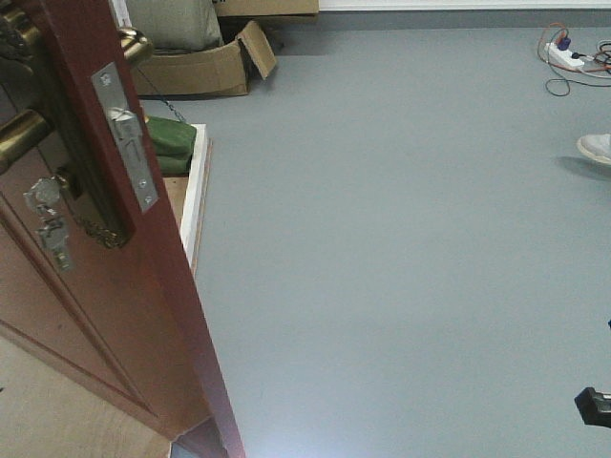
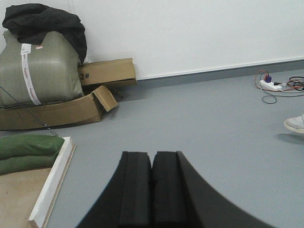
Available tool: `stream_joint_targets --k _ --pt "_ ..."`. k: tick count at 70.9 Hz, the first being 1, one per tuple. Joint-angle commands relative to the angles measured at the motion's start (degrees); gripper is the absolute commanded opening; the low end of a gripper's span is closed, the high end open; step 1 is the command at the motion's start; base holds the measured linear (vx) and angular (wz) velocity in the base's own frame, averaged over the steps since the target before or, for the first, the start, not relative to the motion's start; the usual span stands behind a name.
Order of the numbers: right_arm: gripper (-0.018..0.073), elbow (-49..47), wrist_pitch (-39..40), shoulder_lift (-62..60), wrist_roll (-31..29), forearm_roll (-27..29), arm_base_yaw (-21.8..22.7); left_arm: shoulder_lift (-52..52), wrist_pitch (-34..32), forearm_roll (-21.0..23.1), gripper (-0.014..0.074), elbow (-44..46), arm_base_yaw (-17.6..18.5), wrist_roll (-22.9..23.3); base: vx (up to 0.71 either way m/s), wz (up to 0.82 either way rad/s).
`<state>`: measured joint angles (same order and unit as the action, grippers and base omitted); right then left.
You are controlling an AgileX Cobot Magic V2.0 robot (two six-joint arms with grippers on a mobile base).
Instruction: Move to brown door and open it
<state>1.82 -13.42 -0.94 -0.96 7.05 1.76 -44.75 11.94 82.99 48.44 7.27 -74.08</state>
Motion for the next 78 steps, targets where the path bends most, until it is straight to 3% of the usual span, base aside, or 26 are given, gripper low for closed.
stream_joint_targets --k 1,78 --pt "0.0 0.11 4.56 -0.46 -0.51 -0.25 -0.03 -0.63 -0.3 0.99 0.0011 1.48 0.46 0.01 0.13 0.0" --pt "0.0 0.11 4.56 -0.46 -0.51 -0.25 -0.03 -0.63 -0.3 0.99 0.0011 1.48 0.46 0.01 0.18 0.05"
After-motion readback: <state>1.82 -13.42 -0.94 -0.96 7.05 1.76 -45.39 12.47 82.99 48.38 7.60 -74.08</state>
